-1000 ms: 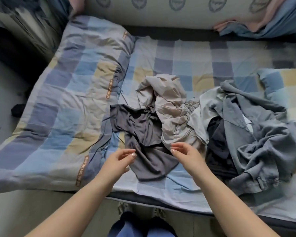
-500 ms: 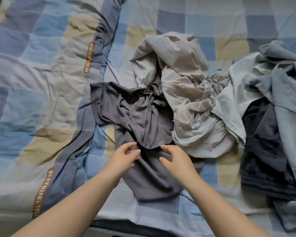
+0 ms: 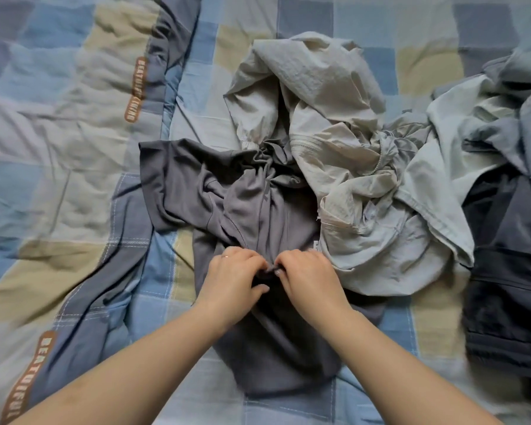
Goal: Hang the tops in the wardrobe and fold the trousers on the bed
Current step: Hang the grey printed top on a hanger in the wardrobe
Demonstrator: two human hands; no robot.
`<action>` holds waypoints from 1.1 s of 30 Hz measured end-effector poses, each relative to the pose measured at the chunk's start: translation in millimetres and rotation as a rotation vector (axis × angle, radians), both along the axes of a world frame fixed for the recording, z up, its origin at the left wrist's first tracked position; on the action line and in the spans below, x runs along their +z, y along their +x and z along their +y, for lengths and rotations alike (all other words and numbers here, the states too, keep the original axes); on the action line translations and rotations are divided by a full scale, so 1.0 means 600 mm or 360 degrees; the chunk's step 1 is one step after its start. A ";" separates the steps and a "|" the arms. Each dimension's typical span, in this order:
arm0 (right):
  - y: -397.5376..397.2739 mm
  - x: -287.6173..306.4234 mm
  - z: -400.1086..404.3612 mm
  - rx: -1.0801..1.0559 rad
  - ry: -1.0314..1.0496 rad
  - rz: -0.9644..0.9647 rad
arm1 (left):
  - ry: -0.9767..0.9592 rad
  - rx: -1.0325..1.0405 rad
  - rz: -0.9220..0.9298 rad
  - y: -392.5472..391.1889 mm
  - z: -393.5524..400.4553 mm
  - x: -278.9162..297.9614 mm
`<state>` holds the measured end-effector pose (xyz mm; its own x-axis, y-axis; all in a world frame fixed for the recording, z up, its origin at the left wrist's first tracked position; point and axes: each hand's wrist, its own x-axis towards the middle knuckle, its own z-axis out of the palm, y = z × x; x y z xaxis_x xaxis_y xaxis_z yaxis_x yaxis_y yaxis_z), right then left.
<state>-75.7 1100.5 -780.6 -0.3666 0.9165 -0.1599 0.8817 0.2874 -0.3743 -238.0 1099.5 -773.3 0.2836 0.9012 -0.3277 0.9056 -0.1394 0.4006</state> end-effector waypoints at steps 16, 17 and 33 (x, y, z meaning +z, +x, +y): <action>0.082 0.541 0.055 -0.0448 0.0435 0.0611 | 0.0764 0.0065 -0.0774 0.079 0.105 0.558; 0.087 0.583 0.060 -0.0444 0.0498 0.0597 | 0.0791 0.0081 -0.0811 0.085 0.108 0.604; 0.127 1.065 0.027 -0.0492 0.0801 0.1158 | 0.0693 0.0052 -0.0913 0.102 0.075 1.082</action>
<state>0.7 1117.0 -141.5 0.0507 0.8892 0.4548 0.5438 0.3573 -0.7593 -176.9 1144.3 -124.1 0.2738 0.9272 0.2556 0.5758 -0.3709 0.7286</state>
